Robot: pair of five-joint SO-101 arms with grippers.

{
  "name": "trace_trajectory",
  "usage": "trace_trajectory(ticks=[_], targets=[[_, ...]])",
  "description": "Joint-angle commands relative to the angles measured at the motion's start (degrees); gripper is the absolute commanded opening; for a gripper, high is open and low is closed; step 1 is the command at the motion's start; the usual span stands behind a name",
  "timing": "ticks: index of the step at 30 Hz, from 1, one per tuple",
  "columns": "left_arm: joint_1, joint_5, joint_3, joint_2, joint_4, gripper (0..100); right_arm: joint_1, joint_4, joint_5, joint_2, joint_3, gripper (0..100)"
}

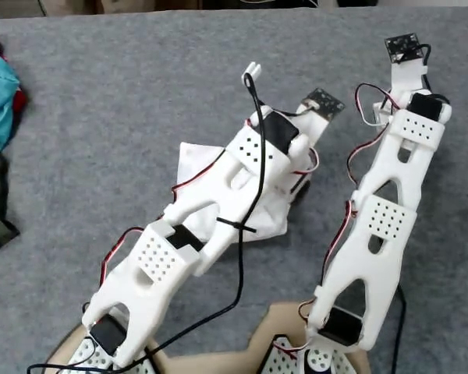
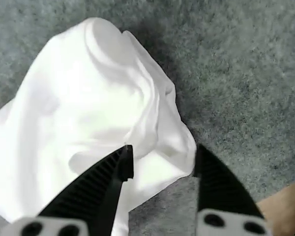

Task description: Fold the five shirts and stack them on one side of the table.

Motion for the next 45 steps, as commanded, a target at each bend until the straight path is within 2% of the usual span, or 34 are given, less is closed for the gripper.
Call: trace_trajectory(ticks=[1,7,14,17,21,35,45], targets=[[-2.29,6.59,-4.57,-4.18,0.79,30,0.48,0.35,-0.09,-0.66,-3.12,3.4],[-12.04,8.53,-7.82,-7.87,0.79,31,0.40,0.18,-0.09,-0.66,-3.12,3.4],[-14.24,8.26,-0.97,-3.82,0.79,9,0.40,0.00,-0.09,-0.66,-3.12,3.4],[-13.98,8.26,-0.26,-0.66,0.79,5,0.40,0.00,-0.09,-0.66,-3.12,3.4],[-12.57,8.62,0.09,1.80,0.79,5,0.40,0.00,0.00,-0.66,-3.12,3.4],[-0.35,8.53,3.34,2.42,0.79,5,0.48,-0.44,0.00,-0.66,-3.21,3.4],[2.55,8.53,5.36,1.36,0.88,5,0.57,-0.79,0.00,-0.66,-3.21,3.4]])
